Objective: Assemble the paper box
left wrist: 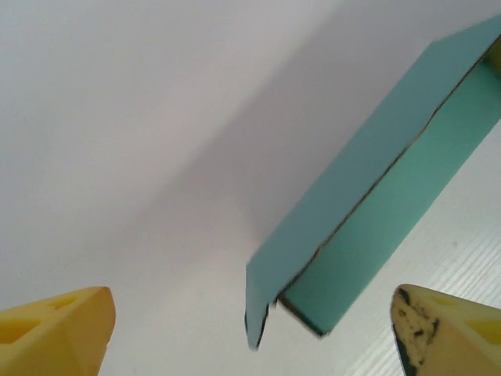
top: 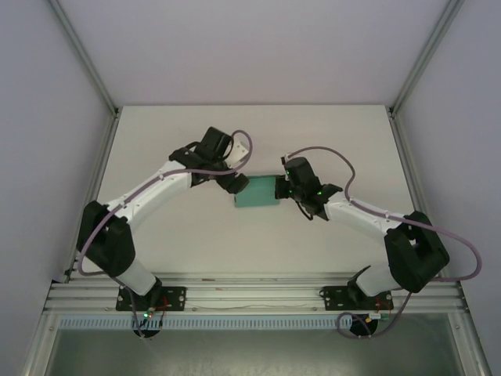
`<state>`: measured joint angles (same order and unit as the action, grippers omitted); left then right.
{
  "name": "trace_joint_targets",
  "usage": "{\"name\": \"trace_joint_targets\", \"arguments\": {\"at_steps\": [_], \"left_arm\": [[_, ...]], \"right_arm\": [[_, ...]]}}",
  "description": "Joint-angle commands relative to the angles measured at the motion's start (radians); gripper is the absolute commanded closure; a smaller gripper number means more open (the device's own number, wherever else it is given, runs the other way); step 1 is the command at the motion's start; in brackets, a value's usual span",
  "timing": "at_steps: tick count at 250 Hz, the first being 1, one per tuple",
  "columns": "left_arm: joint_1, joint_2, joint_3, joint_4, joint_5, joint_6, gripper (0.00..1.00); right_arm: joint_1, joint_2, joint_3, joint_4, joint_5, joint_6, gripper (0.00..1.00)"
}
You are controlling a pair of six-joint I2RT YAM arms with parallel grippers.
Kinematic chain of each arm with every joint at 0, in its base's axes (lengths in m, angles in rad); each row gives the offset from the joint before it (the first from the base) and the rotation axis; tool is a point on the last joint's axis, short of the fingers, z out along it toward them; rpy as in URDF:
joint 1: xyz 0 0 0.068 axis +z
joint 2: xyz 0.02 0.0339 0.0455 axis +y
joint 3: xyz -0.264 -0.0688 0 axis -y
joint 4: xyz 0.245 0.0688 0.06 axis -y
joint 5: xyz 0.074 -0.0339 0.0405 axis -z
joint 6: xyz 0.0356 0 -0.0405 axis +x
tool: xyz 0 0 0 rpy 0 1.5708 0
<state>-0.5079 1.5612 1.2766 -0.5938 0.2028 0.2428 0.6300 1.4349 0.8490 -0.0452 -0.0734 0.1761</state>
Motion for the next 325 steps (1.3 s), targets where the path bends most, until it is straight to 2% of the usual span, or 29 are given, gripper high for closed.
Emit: {"name": "trace_joint_targets", "arguments": {"at_steps": [1,25,60,104,135,169,217,262,284,325], "left_arm": [[0.002,-0.052,-0.075,0.04,-0.052,-0.152,0.21],[0.002,-0.054,-0.082,0.039,-0.032,-0.178,0.33],[0.003,-0.018,-0.076,0.056,-0.028,-0.175,0.36],[0.003,0.027,-0.04,0.049,-0.003,-0.148,0.48],[0.003,0.027,-0.041,0.051,0.001,-0.157,0.64],[0.003,0.019,-0.05,0.063,0.012,-0.168,0.7],[0.003,0.022,-0.028,0.043,0.004,-0.249,1.0],[0.003,0.032,0.009,-0.012,0.09,-0.408,1.0],[0.005,0.038,0.021,-0.048,0.08,-0.486,1.0],[0.005,0.08,0.067,-0.135,0.146,-0.619,1.0]], "right_arm": [[0.014,-0.004,-0.01,-0.096,0.044,0.011,1.0],[0.018,-0.013,-0.018,-0.096,0.036,0.005,1.0],[0.019,-0.024,-0.027,-0.08,0.012,0.006,1.0],[0.02,-0.031,-0.028,-0.087,0.016,0.001,1.0],[0.019,-0.039,-0.026,-0.093,0.021,-0.002,1.0],[0.02,-0.037,-0.021,-0.107,0.014,-0.006,1.0],[0.022,-0.05,-0.037,-0.104,0.017,-0.003,1.0],[0.038,-0.043,-0.029,-0.111,0.032,0.001,1.0],[0.053,-0.033,-0.022,-0.13,0.075,0.004,1.0],[0.099,-0.024,-0.013,-0.151,0.179,0.018,1.0]]}}
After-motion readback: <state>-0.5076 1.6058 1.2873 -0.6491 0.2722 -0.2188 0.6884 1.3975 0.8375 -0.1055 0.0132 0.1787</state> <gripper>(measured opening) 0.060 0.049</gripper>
